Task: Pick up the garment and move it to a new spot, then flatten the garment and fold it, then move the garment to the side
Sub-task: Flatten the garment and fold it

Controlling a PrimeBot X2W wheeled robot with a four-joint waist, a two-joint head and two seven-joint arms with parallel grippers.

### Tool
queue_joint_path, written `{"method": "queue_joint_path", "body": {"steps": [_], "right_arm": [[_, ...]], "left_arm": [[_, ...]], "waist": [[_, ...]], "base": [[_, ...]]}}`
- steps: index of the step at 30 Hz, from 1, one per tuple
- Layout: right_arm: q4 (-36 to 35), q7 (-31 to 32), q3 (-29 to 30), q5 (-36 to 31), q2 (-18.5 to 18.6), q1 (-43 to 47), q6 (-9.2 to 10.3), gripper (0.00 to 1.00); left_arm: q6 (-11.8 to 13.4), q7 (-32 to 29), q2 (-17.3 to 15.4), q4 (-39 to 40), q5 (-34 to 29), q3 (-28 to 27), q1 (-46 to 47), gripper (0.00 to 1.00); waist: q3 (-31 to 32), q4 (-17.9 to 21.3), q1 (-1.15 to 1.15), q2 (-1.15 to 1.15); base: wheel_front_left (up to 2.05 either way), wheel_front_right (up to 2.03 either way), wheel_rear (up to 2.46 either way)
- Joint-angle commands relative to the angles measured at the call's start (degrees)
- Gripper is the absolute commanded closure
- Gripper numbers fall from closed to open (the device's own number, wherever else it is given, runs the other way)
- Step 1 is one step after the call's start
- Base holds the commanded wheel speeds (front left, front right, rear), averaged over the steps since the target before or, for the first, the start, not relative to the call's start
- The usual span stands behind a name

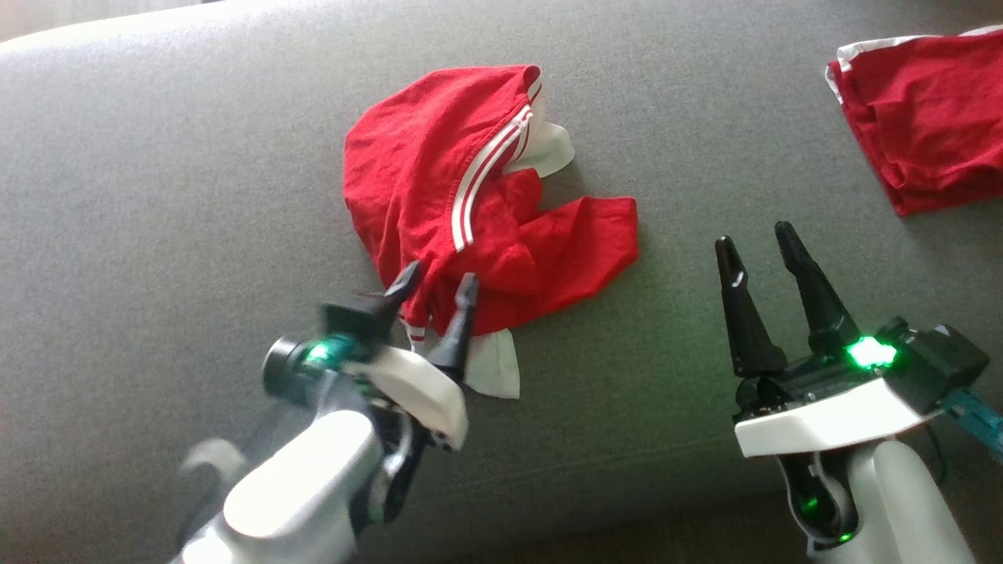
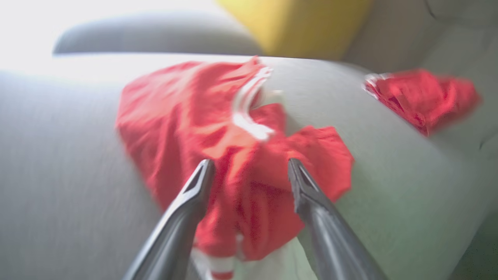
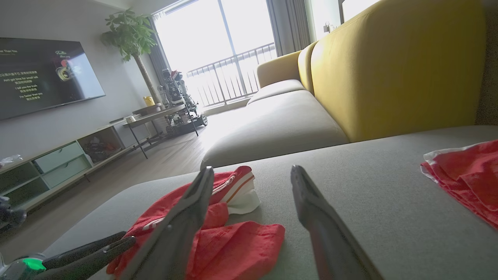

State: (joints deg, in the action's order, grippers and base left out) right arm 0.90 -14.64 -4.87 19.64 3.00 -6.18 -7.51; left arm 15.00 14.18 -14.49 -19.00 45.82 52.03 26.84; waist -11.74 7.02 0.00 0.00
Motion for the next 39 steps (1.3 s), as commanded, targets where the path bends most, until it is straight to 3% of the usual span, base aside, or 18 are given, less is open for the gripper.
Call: {"method": "queue_joint_path", "body": {"steps": [1, 5, 10, 22, 26, 32, 38, 39], "right_arm": [[-1.8, -0.4, -1.6, -0.3, -0.1, -0.1, 0.02, 0.00], [-1.7, -0.4, -2.0, -0.6, -0.1, -0.4, 0.02, 0.00], [-1.7, -0.4, -1.9, -1.0, -0.1, -0.4, 0.02, 0.00], [-1.6, -0.4, -2.0, -1.2, -0.1, 0.0, 0.02, 0.00], [-1.6, -0.4, -2.2, -1.2, -0.1, -0.2, 0.02, 0.00], [-1.6, -0.4, -2.2, -1.3, -0.1, -0.3, 0.02, 0.00], [-1.3, -0.4, -2.3, -1.2, -0.1, -0.5, 0.02, 0.00], [-1.3, -0.4, -2.3, -1.2, -0.1, -0.6, 0.02, 0.00]], "left_arm": [[1.8, 0.7, -1.9, 2.3, -6.2, 0.7, 4.4, 0.00], [6.9, 0.8, -4.5, 0.5, -21.8, 7.6, 8.8, 0.00], [10.5, 0.4, -4.8, -2.8, -27.4, 9.7, 10.9, 0.00], [10.6, -0.6, -4.6, -8.0, -27.4, 9.9, 12.5, 0.00], [10.7, -0.2, -4.4, -9.5, -26.9, 9.2, 12.8, 0.14], [11.2, 0.6, -3.8, -9.4, -27.3, 7.8, 13.8, 0.00], [11.1, 0.8, -3.5, -8.5, -27.9, 6.6, 14.2, 0.00], [10.9, 0.8, -3.5, -8.8, -27.7, 6.4, 14.0, 0.16]], "waist": [[-0.2, 0.0, 0.00, 0.00], [-0.4, 0.6, 0.00, 0.00], [-0.3, 1.1, 0.00, 0.00], [-0.2, 1.2, 0.00, 0.00], [-0.4, 1.3, 0.00, 0.00], [-0.8, 1.3, 0.00, 0.00], [-0.9, 1.5, 0.00, 0.00], [-0.9, 1.6, 0.00, 0.00]], "base": [[0.00, 0.00, 0.00], [0.00, 0.00, 0.00], [0.00, 0.00, 0.00], [0.00, 0.00, 0.00], [0.00, 0.00, 0.00], [0.00, 0.00, 0.00], [0.00, 0.00, 0.00], [0.00, 0.00, 0.00]]}}
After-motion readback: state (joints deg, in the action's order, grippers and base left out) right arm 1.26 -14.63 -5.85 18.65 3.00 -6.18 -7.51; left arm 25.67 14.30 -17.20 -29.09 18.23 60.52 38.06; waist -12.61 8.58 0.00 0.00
